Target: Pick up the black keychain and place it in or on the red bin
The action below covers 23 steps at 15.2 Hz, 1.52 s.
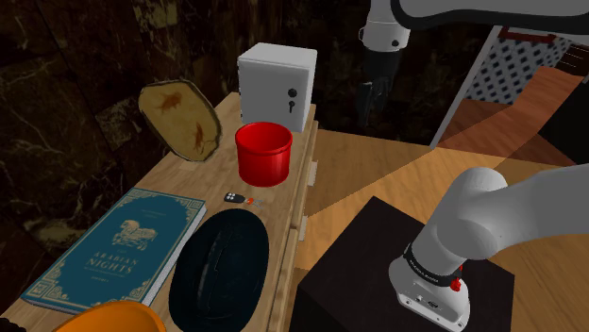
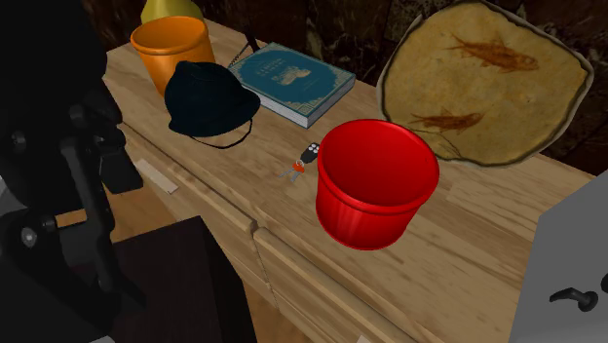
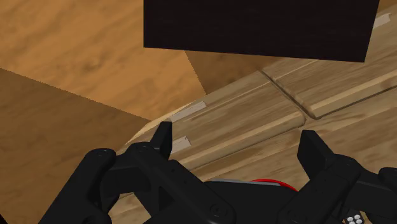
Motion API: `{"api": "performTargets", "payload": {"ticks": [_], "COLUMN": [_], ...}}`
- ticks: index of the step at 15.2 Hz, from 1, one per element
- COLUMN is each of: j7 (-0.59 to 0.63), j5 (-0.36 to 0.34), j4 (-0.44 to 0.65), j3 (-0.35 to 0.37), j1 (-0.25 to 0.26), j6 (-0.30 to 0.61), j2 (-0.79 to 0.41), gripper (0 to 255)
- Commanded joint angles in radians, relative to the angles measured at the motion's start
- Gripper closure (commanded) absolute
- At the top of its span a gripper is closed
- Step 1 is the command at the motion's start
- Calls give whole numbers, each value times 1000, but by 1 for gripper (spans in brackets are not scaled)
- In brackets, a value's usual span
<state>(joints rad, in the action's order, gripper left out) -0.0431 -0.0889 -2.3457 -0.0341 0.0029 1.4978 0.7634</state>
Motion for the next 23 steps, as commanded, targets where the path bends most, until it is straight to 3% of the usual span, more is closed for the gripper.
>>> {"api": "performTargets", "payload": {"ticks": [1, 12, 23], "j7": [0, 82, 168], "j5": [0, 78, 91], "j4": [0, -117, -72], "j3": [0, 97, 201], "j1": [0, 77, 134], "j6": [0, 369, 711], "j2": [0, -200, -530], "gripper": [0, 0, 0]}}
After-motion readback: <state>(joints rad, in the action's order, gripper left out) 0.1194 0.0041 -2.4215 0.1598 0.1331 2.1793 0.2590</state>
